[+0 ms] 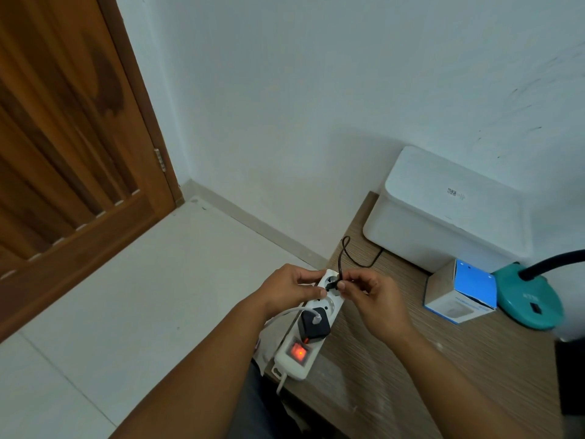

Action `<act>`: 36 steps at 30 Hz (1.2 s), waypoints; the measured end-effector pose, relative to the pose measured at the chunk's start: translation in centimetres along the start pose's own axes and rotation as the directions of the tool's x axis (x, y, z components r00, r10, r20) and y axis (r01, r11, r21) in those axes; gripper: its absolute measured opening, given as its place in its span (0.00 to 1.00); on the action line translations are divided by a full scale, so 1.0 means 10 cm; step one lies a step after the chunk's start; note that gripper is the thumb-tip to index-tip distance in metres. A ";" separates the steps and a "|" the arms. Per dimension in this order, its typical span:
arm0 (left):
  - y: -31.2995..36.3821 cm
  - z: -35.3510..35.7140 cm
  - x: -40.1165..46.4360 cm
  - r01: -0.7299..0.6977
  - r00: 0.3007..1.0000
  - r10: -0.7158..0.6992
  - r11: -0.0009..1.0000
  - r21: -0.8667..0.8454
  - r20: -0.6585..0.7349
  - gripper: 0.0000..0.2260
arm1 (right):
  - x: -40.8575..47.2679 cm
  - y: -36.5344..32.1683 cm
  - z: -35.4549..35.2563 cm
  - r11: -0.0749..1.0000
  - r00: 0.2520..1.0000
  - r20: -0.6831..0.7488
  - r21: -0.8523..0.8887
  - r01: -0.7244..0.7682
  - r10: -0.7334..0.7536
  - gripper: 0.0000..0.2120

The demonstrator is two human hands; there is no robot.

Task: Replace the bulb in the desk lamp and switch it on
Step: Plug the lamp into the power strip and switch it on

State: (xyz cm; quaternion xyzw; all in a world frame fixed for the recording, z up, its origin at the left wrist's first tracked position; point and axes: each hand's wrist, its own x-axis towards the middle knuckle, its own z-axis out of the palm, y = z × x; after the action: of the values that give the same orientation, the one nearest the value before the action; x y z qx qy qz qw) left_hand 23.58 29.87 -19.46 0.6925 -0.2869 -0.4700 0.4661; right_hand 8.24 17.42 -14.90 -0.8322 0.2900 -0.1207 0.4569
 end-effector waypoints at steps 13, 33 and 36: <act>0.01 0.01 -0.01 -0.001 1.000 0.001 1.000 -0.011 -0.002 0.17 | 0.01 -0.01 -0.02 0.998 1.000 -0.014 -0.068 0.014 -0.015 0.10; 0.00 0.00 -0.02 0.002 1.000 -0.002 0.999 -0.054 0.013 0.18 | 0.15 -0.13 -0.01 0.945 0.997 0.072 -0.325 0.041 -0.019 0.05; 0.00 0.01 -0.02 0.002 1.000 -0.001 0.999 -0.047 0.011 0.18 | 0.14 -0.09 -0.01 0.934 0.999 0.044 -0.357 0.025 -0.010 0.04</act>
State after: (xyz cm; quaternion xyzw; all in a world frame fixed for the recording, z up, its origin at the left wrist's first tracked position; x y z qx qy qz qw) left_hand 23.45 29.99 -19.38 0.6790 -0.2778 -0.4807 0.4802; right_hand 9.67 16.89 -14.25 -0.9062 0.2903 -0.0528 0.3028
